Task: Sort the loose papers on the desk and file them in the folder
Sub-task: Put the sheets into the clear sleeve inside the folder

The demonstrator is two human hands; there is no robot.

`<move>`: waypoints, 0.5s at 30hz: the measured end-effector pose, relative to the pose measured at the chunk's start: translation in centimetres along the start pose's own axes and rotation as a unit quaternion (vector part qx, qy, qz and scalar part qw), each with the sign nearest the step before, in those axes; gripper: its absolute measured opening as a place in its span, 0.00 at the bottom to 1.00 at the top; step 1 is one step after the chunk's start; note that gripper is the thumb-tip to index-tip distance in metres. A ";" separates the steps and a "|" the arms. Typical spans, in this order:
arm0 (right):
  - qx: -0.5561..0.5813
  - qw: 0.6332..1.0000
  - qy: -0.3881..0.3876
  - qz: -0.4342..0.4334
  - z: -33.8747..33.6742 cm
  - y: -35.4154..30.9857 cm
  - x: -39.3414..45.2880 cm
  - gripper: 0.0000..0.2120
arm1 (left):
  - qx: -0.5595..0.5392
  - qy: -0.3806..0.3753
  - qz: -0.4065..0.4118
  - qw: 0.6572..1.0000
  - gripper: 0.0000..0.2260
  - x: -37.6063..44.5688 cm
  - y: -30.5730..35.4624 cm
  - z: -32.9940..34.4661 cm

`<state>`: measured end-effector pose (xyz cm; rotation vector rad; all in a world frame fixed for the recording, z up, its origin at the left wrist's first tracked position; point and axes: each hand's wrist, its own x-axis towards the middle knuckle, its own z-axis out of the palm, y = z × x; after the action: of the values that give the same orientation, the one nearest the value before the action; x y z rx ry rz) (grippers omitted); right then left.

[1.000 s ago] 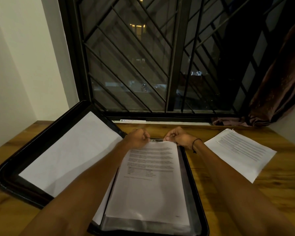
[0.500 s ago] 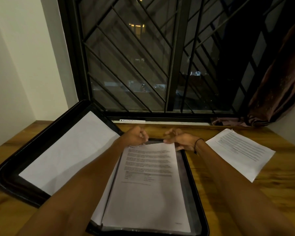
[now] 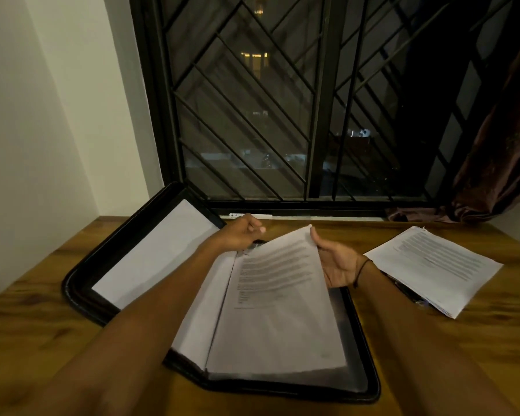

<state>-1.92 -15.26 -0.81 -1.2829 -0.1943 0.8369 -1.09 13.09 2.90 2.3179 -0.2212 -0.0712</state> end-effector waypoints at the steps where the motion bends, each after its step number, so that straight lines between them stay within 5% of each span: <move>1: 0.022 0.999 0.015 -0.021 0.9 0.1 0.1 0.40 | 0.002 -0.012 -0.015 1.000 0.17 -1.1 0.5 -0.9; 7: -0.011 0.994 -0.094 -0.047 7.3 0.0 0.7 0.54 | -0.169 -0.051 -0.131 0.976 0.37 -6.8 1.3 -6.5; 10: -0.041 0.986 -0.153 -0.051 9.7 0.3 2.4 0.47 | -0.228 -0.048 -0.144 0.962 0.42 -8.5 0.7 -9.0; 13: -0.163 0.977 -0.115 -0.071 12.0 1.0 4.1 0.31 | -0.252 -0.034 -0.151 0.955 0.40 -10.1 0.6 -11.1; 15: -0.249 0.961 -0.086 -0.088 13.9 1.7 5.0 0.29 | -0.238 -0.047 -0.158 0.957 0.33 -11.2 0.2 -12.6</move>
<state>-7.02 -1.30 0.49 -1.6314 -0.6834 0.7697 -10.59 24.01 11.55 1.8485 0.1149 -0.3562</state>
